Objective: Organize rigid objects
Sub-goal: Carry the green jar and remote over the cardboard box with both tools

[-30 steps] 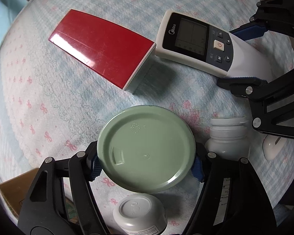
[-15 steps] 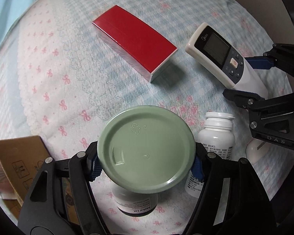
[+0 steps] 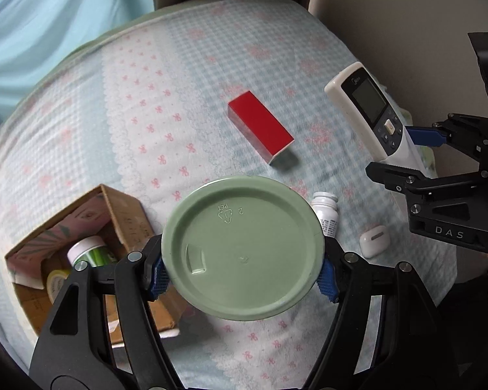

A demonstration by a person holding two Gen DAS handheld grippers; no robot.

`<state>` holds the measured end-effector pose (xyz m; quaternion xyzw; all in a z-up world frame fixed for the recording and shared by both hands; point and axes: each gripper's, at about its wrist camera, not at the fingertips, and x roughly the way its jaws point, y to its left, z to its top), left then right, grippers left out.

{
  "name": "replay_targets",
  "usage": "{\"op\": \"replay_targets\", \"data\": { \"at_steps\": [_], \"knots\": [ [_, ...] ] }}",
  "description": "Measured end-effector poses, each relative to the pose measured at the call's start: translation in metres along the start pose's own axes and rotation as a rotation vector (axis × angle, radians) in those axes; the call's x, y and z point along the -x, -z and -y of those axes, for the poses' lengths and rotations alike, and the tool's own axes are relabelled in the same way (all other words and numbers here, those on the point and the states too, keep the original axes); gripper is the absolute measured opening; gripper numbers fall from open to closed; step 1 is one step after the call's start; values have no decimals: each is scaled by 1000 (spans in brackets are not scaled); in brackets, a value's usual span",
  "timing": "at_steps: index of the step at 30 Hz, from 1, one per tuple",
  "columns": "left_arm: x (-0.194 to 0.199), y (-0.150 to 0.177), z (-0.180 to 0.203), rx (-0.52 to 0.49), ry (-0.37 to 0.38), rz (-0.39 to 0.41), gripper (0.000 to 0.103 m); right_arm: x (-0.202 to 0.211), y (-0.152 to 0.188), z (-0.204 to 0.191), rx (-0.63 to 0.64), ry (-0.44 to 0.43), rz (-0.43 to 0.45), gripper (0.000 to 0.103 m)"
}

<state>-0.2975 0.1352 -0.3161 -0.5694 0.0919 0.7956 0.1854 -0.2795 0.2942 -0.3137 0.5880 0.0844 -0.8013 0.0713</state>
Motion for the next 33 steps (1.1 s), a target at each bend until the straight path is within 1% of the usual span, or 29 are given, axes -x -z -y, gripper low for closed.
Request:
{"op": "replay_targets", "data": {
  "at_steps": [1,5,9,12,16,18,21,24,29,33],
  "knots": [
    [11,3,-5,13,0,17,67,14,2,-12,-4,-3,12,54],
    [57,24,-37,58,-6,66,67,53,-14,-38,-25,-34,69,54],
    [95,52,-76,109,-20,92,67,82,-20,-72,-24,-67,101,54],
    [116,74,-114,149,-42,107,67,97,-28,-104,-9,-89,119,54],
    [137,104,-169,205,-82,105,67,105,-40,-152,30,-102,137,54],
    [142,116,-193,205,-128,95,67,105,-46,-175,44,-107,141,54],
    [148,133,-230,222,-128,87,67,102,-56,-208,59,-110,145,54],
    [146,145,-265,229,-128,71,67,97,-66,-241,69,-106,146,54],
    [128,153,-310,220,-116,45,67,83,-79,-283,72,-92,123,54],
    [101,152,-334,224,-91,17,67,60,-86,-304,41,-98,88,54]
  ]
}}
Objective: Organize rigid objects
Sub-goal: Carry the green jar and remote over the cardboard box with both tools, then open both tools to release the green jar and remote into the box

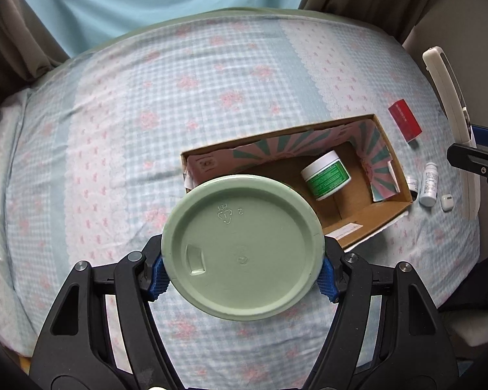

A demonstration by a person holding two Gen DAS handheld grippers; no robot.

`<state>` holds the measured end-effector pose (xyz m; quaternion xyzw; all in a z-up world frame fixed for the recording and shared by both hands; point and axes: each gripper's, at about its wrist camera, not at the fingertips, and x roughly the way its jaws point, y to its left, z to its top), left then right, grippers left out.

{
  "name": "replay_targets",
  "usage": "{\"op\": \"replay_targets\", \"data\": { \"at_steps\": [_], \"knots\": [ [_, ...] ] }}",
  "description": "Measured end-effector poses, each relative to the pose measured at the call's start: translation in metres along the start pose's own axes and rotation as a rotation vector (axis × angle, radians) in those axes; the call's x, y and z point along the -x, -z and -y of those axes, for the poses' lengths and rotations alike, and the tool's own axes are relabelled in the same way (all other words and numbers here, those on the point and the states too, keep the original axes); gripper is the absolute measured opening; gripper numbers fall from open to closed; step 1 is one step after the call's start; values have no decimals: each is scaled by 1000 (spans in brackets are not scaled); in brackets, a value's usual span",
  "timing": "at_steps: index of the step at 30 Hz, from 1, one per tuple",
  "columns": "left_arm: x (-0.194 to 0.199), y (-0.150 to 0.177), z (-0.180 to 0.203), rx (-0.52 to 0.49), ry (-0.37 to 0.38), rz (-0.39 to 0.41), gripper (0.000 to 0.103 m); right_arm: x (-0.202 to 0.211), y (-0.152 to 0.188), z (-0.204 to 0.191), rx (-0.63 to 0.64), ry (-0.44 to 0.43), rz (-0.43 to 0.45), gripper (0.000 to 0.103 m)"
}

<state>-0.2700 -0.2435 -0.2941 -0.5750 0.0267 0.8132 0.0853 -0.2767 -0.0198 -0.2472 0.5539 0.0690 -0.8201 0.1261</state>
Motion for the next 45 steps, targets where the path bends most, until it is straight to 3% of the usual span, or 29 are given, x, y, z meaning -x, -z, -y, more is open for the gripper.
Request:
{"op": "replay_targets", "data": {
  "at_steps": [8,13,16,22,30,31,32,33,34,35,37,45],
  "knots": [
    [-57,-10,-6,-30,41,-38,67,-55,1,5,-185,5,-49,54],
    [-85,-9,-3,-67,25,-60,67,-91,10,23,-325,16,-101,54],
    [-98,-4,5,-116,12,-71,67,-107,14,26,-366,14,-100,54],
    [-119,8,23,-218,1,-92,67,-134,29,43,-575,-20,-115,54],
    [-129,11,30,-218,48,-123,68,-147,34,44,-606,-36,-138,54],
    [-130,11,29,-210,60,-137,70,-149,35,45,-615,-29,-152,54],
    [-129,11,28,-201,66,-141,90,-151,36,46,-618,-14,-162,54],
    [-125,10,28,-195,66,-134,103,-151,36,46,-612,6,-166,54],
    [-119,9,26,-190,76,-110,103,-148,36,45,-601,25,-157,58],
    [-113,7,24,-186,89,-100,103,-144,37,45,-591,40,-146,78],
    [-106,5,20,-174,91,-90,103,-134,39,42,-574,4,-104,103],
    [-90,10,4,-115,83,-89,103,-116,52,45,-614,-16,-42,103]
  ]
}}
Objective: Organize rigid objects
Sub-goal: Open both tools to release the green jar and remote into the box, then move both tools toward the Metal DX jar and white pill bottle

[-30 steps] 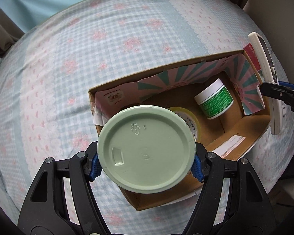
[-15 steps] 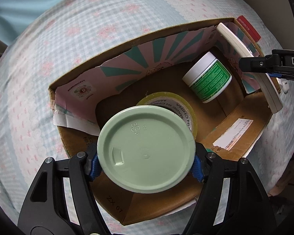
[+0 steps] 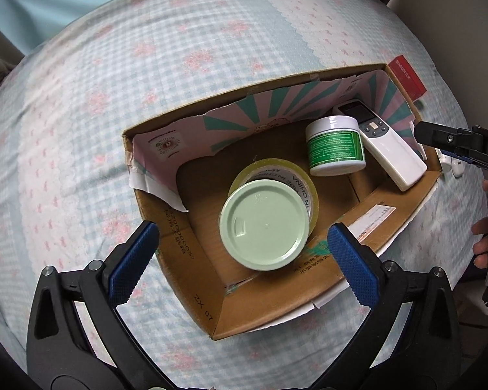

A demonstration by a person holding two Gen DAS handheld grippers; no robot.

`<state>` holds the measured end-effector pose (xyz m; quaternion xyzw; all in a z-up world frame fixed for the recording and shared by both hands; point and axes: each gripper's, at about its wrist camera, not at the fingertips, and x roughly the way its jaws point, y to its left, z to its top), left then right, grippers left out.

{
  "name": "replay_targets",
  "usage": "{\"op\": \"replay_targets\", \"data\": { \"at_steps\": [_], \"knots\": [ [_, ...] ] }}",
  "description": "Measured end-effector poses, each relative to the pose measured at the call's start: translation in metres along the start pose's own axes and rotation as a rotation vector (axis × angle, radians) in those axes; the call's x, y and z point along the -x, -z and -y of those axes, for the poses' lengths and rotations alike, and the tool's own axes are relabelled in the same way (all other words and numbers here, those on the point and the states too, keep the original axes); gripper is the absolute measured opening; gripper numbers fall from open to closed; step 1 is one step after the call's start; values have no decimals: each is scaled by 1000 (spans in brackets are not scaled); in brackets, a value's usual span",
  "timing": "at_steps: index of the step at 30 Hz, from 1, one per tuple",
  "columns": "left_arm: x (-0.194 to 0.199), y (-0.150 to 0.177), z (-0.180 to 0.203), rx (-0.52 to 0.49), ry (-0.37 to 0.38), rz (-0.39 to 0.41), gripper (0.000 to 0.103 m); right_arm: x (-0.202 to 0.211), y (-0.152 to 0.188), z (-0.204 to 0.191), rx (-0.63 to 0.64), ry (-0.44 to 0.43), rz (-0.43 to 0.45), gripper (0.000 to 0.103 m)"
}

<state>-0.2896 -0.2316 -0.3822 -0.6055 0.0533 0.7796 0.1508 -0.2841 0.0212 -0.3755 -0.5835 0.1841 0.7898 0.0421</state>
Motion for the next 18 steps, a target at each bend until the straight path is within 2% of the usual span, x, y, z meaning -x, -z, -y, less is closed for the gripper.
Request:
{"op": "replay_targets", "data": {
  "at_steps": [9,18],
  "knots": [
    [24,10,-3,47,-14,22,103,21,1,-2,22,-3,30,103],
    [75,26,6,110,-77,76,103,70,9,-10,102,20,64,103]
  ]
}}
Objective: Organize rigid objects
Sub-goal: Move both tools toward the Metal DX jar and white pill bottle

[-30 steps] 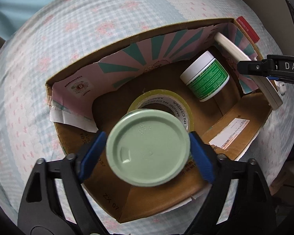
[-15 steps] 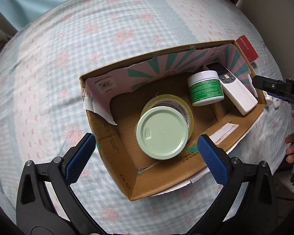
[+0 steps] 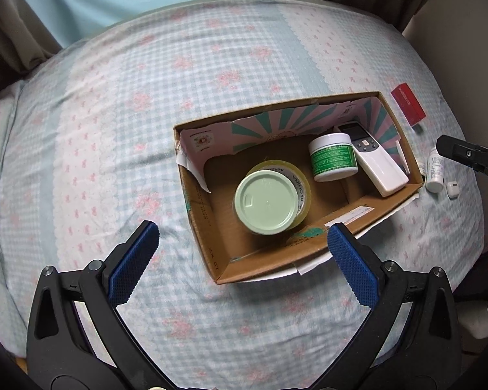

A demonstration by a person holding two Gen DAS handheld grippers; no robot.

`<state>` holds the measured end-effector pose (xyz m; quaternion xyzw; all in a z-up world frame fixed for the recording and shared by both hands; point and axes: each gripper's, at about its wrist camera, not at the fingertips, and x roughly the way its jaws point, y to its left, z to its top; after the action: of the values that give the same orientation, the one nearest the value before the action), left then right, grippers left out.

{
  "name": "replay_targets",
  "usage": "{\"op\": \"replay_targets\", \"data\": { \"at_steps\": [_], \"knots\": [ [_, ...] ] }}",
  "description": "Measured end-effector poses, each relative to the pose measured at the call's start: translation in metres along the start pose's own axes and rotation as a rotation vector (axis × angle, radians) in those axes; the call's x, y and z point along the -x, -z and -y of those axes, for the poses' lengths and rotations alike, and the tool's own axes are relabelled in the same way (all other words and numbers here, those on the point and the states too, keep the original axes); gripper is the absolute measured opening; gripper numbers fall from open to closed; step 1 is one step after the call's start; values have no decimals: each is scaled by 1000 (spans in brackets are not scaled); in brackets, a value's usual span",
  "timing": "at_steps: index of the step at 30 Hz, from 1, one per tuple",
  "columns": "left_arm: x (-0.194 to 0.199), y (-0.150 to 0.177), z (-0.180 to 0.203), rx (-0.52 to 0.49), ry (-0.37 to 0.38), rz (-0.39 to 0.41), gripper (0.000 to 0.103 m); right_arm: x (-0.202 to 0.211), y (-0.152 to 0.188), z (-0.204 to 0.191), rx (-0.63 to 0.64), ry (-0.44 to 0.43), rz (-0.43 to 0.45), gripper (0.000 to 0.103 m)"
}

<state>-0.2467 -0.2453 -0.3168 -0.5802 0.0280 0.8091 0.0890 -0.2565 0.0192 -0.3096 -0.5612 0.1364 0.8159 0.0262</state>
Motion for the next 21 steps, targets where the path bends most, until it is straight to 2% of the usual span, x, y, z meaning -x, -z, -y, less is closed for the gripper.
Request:
{"op": "replay_targets", "data": {
  "at_steps": [9,19,21],
  "knots": [
    [64,27,20,119,-39,65,103,72,22,15,114,57,63,103],
    [118,42,97,107,-58,148,103,140,38,98,88,134,69,103],
    [122,41,114,119,-39,148,103,148,40,115,86,141,70,103]
  ]
}}
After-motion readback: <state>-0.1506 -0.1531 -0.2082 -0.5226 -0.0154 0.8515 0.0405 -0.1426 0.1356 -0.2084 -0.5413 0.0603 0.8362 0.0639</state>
